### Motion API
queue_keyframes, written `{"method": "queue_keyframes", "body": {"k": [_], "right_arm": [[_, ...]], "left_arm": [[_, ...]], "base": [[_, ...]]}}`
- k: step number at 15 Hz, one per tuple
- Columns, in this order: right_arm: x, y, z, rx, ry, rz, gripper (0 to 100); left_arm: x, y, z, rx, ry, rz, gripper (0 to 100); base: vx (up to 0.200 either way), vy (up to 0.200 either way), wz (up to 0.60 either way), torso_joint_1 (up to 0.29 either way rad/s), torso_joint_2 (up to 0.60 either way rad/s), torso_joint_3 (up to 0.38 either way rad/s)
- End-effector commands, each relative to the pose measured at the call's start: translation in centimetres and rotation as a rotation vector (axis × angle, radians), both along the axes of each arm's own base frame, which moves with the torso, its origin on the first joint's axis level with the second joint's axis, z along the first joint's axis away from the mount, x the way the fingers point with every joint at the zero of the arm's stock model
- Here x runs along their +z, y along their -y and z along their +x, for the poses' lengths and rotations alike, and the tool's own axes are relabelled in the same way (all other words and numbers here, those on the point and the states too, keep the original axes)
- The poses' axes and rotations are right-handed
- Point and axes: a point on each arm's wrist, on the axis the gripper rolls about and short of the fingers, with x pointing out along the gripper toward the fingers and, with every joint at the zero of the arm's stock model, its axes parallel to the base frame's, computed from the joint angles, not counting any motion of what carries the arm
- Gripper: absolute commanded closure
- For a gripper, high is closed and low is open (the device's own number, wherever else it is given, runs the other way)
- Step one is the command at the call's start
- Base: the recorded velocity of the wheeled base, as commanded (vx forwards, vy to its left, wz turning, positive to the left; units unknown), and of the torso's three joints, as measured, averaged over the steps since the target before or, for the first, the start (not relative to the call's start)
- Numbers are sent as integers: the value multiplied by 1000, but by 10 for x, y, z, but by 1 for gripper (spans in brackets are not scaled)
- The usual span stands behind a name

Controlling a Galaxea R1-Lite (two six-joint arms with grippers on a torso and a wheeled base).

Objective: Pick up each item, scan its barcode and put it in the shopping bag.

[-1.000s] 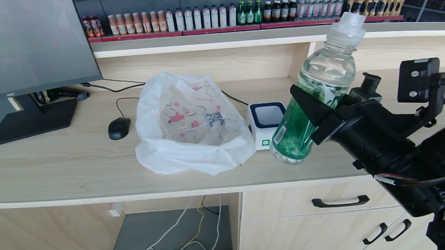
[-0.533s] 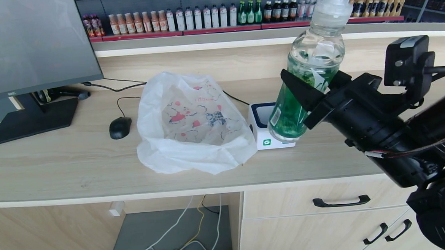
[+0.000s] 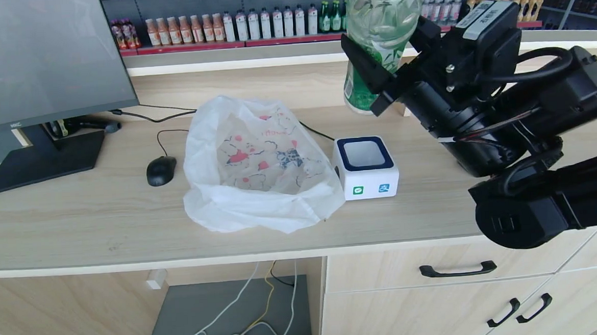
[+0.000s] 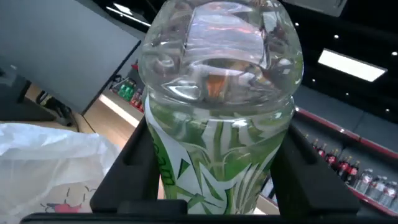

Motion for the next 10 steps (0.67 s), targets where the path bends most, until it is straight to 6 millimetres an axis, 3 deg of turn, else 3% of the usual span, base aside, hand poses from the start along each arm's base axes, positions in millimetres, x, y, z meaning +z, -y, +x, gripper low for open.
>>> {"method": "queue_keyframes", "body": {"k": [1,6,10], "right_arm": [[-10,1,14,-22,52,-82,100],[-31,-4,25,-2,250,-315,100],[-34,6,29,1,373,-417,100]], "left_arm": [[0,0,0,0,0,0,0],[0,0,0,0,0,0,0],[0,0,0,0,0,0,0]], "base": [[0,0,0,0,0,0],[0,0,0,0,0,0],[0,0,0,0,0,0]]}}
